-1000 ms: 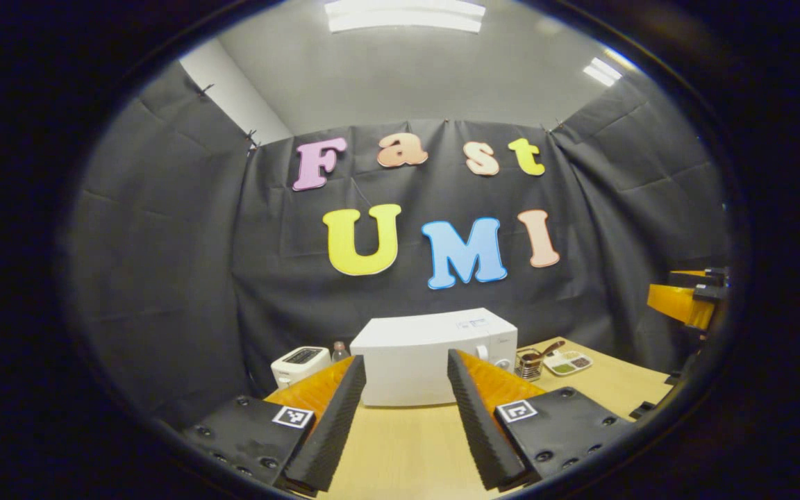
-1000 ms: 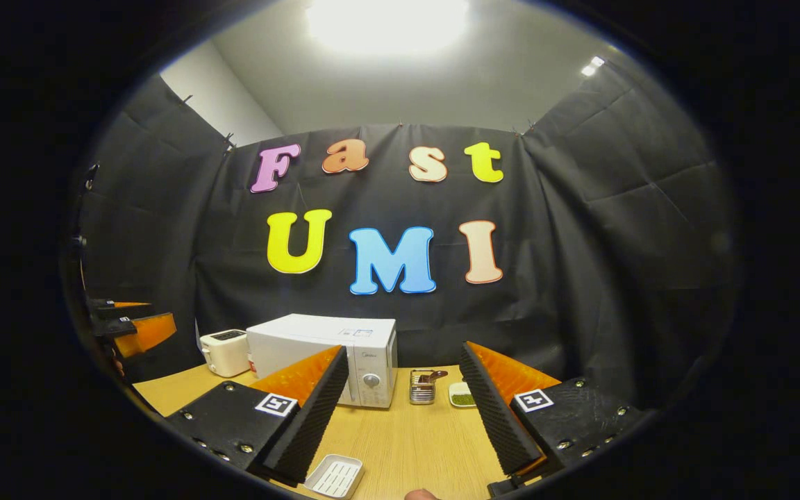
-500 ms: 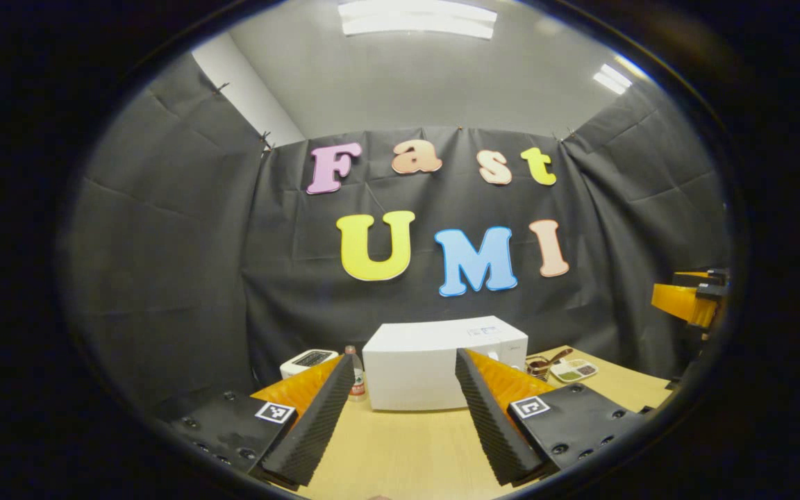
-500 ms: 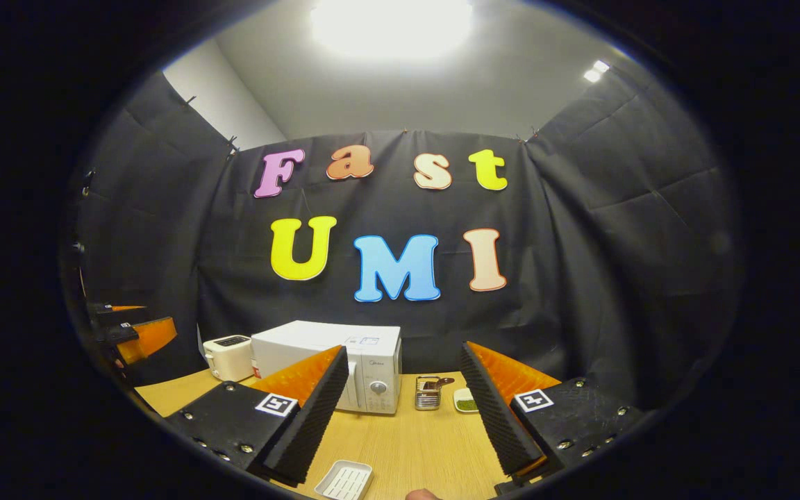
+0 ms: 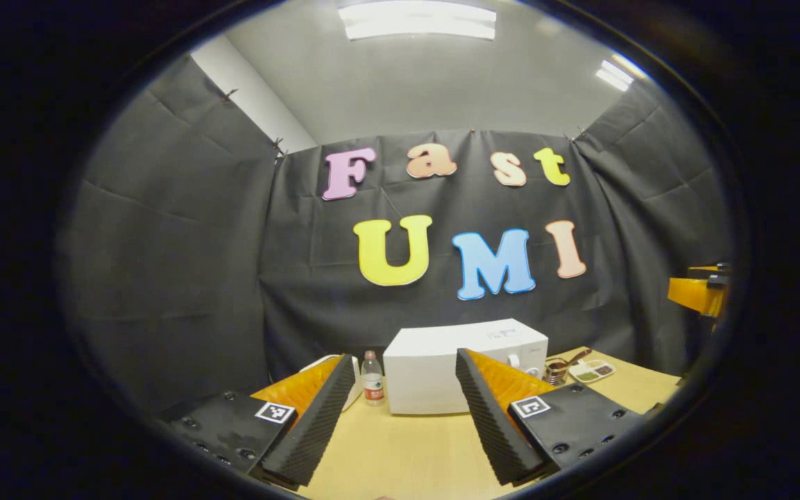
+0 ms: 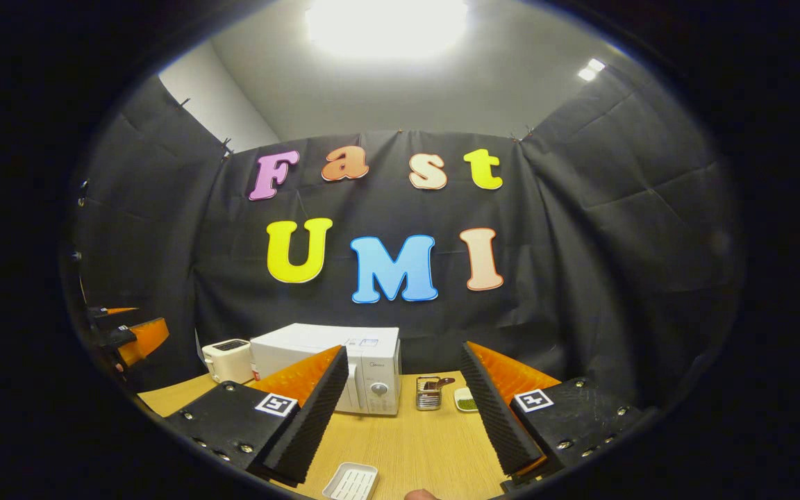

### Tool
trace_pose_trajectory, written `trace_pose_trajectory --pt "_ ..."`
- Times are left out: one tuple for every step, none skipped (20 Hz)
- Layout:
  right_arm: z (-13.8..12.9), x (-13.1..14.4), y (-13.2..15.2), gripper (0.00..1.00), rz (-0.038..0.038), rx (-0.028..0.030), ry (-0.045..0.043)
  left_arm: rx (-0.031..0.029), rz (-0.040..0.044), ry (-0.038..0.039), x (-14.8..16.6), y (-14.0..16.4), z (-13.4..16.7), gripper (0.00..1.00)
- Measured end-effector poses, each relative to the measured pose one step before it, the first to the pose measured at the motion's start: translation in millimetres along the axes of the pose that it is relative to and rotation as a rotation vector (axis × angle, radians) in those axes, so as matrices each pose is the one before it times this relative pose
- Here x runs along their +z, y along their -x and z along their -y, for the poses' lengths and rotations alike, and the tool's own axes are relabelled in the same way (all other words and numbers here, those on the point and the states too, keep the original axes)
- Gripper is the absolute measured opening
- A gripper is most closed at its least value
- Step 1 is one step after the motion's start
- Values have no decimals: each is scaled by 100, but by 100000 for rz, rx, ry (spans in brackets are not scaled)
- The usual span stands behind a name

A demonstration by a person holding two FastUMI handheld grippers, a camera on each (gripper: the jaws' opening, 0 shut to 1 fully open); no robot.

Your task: Open the microwave oven with the left hand, put the food in, and close the microwave oven.

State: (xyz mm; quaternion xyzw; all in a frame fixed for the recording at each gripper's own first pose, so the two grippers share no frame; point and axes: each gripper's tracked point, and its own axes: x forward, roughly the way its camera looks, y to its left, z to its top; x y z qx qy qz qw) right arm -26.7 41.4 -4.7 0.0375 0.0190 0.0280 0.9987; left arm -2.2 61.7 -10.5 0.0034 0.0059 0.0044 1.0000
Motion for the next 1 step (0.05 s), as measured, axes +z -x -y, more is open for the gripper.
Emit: trace_pose_trajectory --pt "-82 65 116 98 -151 156 -757 408 -155 617 -121 65 -182 94"
